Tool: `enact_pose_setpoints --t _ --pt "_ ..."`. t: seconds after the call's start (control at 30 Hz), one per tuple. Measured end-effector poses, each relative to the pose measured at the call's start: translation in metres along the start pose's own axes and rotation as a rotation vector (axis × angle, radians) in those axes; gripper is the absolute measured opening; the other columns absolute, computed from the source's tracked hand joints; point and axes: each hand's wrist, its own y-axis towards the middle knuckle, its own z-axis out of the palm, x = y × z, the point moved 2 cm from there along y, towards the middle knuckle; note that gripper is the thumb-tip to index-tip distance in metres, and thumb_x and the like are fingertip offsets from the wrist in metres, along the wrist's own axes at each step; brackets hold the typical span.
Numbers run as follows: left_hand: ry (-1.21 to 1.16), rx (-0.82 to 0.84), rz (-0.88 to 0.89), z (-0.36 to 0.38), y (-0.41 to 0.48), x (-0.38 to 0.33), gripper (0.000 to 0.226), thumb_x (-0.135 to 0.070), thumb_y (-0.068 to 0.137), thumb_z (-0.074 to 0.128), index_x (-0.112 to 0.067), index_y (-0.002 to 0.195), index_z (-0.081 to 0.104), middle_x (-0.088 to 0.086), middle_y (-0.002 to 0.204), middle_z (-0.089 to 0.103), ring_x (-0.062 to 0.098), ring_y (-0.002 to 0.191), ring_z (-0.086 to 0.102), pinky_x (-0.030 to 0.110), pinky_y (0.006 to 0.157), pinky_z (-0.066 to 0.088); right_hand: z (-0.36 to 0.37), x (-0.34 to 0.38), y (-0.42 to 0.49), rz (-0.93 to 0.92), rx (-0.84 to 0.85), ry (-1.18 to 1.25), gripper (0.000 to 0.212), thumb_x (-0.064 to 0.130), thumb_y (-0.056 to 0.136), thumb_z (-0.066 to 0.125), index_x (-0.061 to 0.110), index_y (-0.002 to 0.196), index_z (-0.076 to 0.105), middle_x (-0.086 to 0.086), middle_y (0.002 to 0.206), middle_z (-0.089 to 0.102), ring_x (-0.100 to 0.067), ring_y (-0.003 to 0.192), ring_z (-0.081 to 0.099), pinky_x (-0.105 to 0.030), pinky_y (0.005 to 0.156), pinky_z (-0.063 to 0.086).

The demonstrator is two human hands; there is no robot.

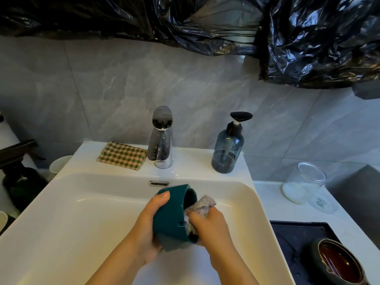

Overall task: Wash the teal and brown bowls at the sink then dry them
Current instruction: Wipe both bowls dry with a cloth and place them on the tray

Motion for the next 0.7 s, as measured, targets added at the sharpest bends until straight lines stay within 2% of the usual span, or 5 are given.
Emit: enact_pose_setpoints --t 0.2,0.33,0.43,0.53,0.7 --pt "0.147 0.027 0.191 0.009 -0.004 -0.003 0.073 -0.036 0.049 0.074 -0.041 0.118 0.049 0.009 0.108 0.065 0.028 0.088 0.068 0.039 0.066 0.058 0.006 0.000 -0.006 0.083 0.106 0.457 0.009 0.022 0.090 0.052 0.023 0.087 0.060 -0.008 0.088 0.072 -0.028 0.083 0.070 -0.052 0.070 0.059" --pt "0.349 0.035 0.248 0.014 -0.002 -0.007 0.037 -0.028 0.086 0.059 -0.045 0.114 0.043 -0.001 0.118 0.056 0.022 0.103 0.062 0.028 0.072 0.056 -0.007 -0.008 0.000 -0.011 -0.187 0.271 0.017 0.015 0.090 0.050 0.029 0.093 0.059 -0.003 0.096 0.068 -0.017 0.082 0.063 -0.034 0.071 0.057" --pt "0.433 -0.019 0.257 0.010 -0.003 -0.010 0.047 -0.046 0.072 0.070 -0.043 0.112 0.046 -0.004 0.117 0.054 0.017 0.103 0.060 0.029 0.079 0.053 -0.020 -0.005 -0.007 -0.209 -0.313 -0.060 0.034 0.008 0.088 0.049 0.027 0.116 0.053 -0.001 0.099 0.067 -0.018 0.081 0.058 -0.027 0.073 0.048" --pt "0.697 -0.236 0.315 0.012 -0.004 -0.008 0.052 -0.035 0.076 0.072 -0.040 0.115 0.038 -0.009 0.099 0.057 0.014 0.094 0.060 0.023 0.074 0.049 -0.013 -0.002 -0.011 -0.321 -0.292 -0.261 0.041 0.013 0.089 0.047 0.032 0.125 0.044 -0.001 0.103 0.068 -0.022 0.092 0.063 -0.031 0.081 0.051" --pt "0.501 -0.390 0.343 -0.001 0.000 -0.011 0.029 -0.016 0.080 0.058 -0.032 0.097 0.042 0.007 0.091 0.061 0.028 0.085 0.062 0.043 0.074 0.052 -0.011 -0.001 -0.007 -0.271 -0.342 -0.024 0.022 0.026 0.093 0.052 0.014 0.111 0.058 0.001 0.087 0.063 -0.015 0.080 0.059 -0.026 0.074 0.049"
